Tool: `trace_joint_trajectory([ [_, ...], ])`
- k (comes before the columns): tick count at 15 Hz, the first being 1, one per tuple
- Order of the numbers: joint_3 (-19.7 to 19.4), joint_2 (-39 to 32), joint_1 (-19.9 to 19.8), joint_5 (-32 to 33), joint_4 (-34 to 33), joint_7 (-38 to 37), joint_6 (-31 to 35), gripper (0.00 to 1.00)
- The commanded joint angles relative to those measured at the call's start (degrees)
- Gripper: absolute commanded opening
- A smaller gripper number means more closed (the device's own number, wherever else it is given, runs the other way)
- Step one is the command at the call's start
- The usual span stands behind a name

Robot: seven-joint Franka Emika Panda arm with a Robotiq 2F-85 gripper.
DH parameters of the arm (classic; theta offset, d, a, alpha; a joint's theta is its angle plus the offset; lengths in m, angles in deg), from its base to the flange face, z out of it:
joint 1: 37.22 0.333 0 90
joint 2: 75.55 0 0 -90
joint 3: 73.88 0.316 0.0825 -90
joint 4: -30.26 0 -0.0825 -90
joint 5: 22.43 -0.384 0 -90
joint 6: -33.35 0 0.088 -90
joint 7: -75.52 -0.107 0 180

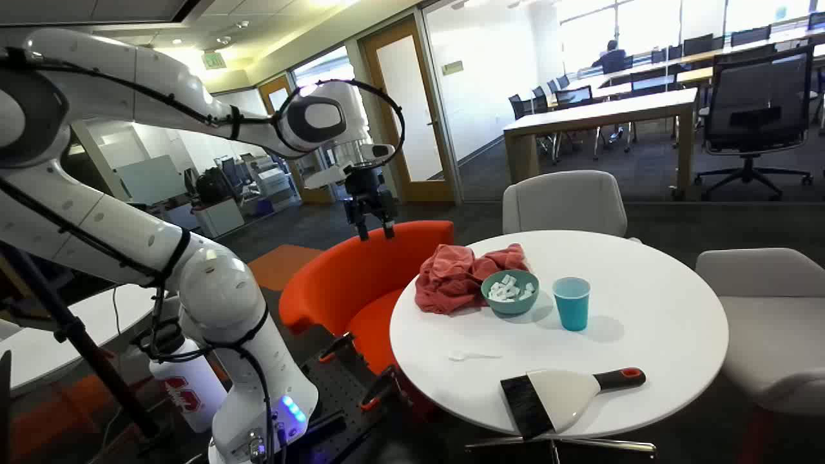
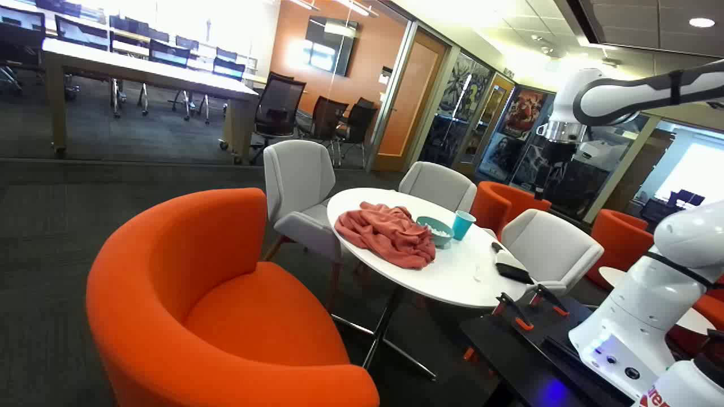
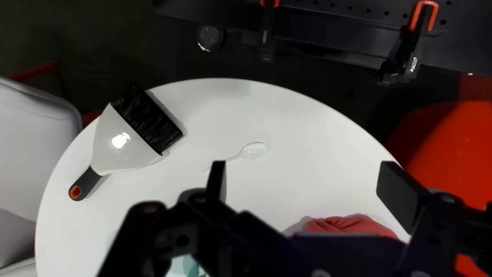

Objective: Pour the contents from the blue bowl onto the table

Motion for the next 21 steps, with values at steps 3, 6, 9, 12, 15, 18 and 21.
trace_joint_trajectory([
  [3,-0.2,-0.01,0.25,0.1,-0.08,-0.11,-0.12,1.0],
  [6,-0.05,-2.63,-1.06,0.21,-1.37,-3.83,3.34,1.0],
  [9,-0.99,-8.66,-3.54,-0.25,-3.31,-10.48,12.74,1.0],
  [12,-1.84,-17.13,-6.76,0.13,-5.5,-16.06,24.66,1.0],
  [15,-3.51,-27.18,-9.26,-0.7,-8.98,-19.37,34.84,1.0],
  [18,-5.58,-36.4,-10.28,-2.19,-12.99,-22.11,41.83,1.0],
  [21,-7.73,-44.44,-9.61,-4.91,-17.05,-24.27,45.28,1.0],
])
